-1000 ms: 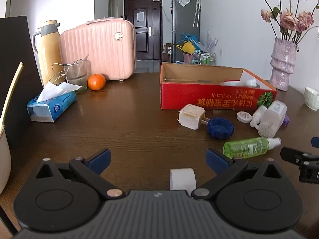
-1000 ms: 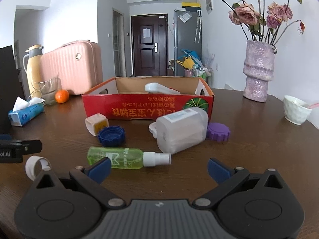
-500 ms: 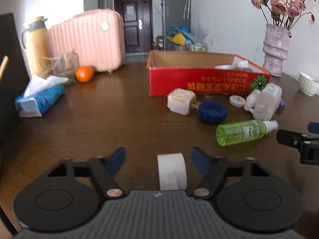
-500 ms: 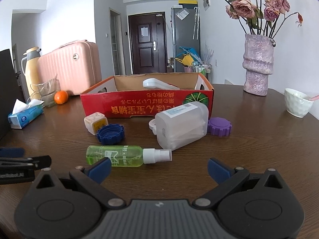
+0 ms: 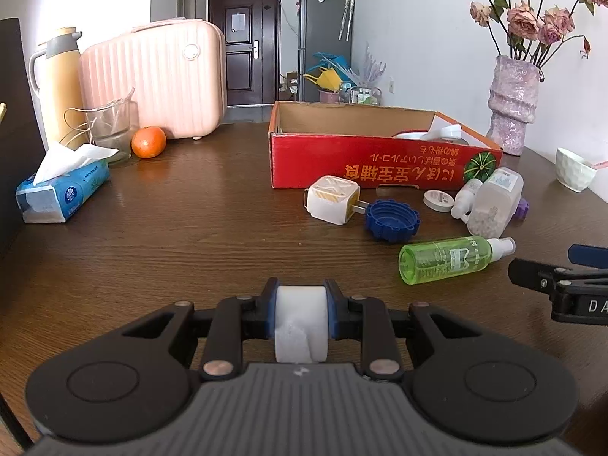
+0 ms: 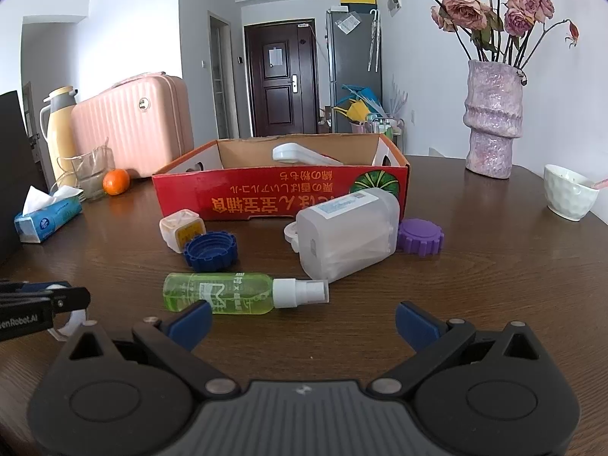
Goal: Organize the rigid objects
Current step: 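Grasp the white plastic jug with the right tool while the left tool holds the ring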
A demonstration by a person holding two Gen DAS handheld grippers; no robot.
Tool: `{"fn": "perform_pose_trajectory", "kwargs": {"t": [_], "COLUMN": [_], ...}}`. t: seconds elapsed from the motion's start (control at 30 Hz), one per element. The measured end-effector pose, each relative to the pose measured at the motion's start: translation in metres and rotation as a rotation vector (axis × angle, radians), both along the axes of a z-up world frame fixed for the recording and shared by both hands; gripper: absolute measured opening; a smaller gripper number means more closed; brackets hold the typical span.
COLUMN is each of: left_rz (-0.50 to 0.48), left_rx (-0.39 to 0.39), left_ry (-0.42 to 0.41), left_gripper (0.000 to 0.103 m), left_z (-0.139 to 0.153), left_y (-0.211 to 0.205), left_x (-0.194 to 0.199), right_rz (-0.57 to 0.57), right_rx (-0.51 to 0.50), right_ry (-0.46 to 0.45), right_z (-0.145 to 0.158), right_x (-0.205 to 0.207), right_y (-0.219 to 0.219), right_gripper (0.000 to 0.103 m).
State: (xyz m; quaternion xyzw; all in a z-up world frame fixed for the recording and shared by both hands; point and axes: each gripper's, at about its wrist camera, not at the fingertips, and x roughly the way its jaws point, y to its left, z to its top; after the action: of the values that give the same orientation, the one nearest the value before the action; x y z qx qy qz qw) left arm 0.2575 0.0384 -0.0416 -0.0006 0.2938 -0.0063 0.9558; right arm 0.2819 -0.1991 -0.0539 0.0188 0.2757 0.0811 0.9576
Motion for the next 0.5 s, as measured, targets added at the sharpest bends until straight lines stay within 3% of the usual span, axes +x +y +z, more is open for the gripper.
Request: {"fn": "perform_pose_trajectory", "kwargs": {"t": [0.5], "left_rz": [0.044], "left_rx": [-0.029], "left_ry": [-0.055], "left_gripper": [0.025], "left_z": [0.013], "left_y": [0.013], "left_x": [-0.002], "right_rz": [0.035], "right_rx": [-0.001], "right_ry": [0.022], "right_z": [0.003], "right_x": [0.004], "right_y": [0.018], "right_gripper": [0.103]}}
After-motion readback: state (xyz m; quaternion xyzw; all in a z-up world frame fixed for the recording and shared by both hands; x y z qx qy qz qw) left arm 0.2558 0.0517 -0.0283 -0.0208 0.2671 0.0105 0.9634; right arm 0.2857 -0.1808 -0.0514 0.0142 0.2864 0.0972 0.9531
